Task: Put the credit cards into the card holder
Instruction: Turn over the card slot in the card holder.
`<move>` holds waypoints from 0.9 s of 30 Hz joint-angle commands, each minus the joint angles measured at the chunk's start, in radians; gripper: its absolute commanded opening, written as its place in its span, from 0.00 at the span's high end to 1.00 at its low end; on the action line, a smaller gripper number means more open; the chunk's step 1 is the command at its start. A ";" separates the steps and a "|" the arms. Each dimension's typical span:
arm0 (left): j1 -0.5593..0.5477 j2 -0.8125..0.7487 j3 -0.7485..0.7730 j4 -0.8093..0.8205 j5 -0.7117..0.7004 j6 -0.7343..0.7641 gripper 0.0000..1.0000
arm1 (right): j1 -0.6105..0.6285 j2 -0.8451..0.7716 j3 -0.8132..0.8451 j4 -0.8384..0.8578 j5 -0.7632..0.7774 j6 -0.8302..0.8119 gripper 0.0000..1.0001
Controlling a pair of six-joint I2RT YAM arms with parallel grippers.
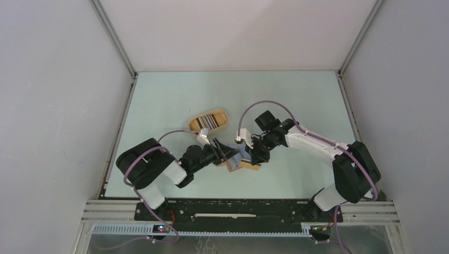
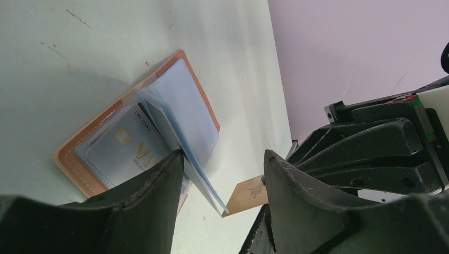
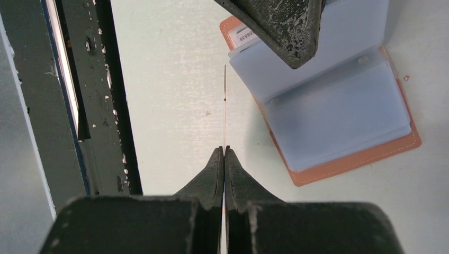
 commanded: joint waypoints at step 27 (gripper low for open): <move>0.011 0.010 -0.005 0.030 0.017 -0.003 0.38 | -0.024 -0.038 -0.001 0.049 0.043 0.042 1.00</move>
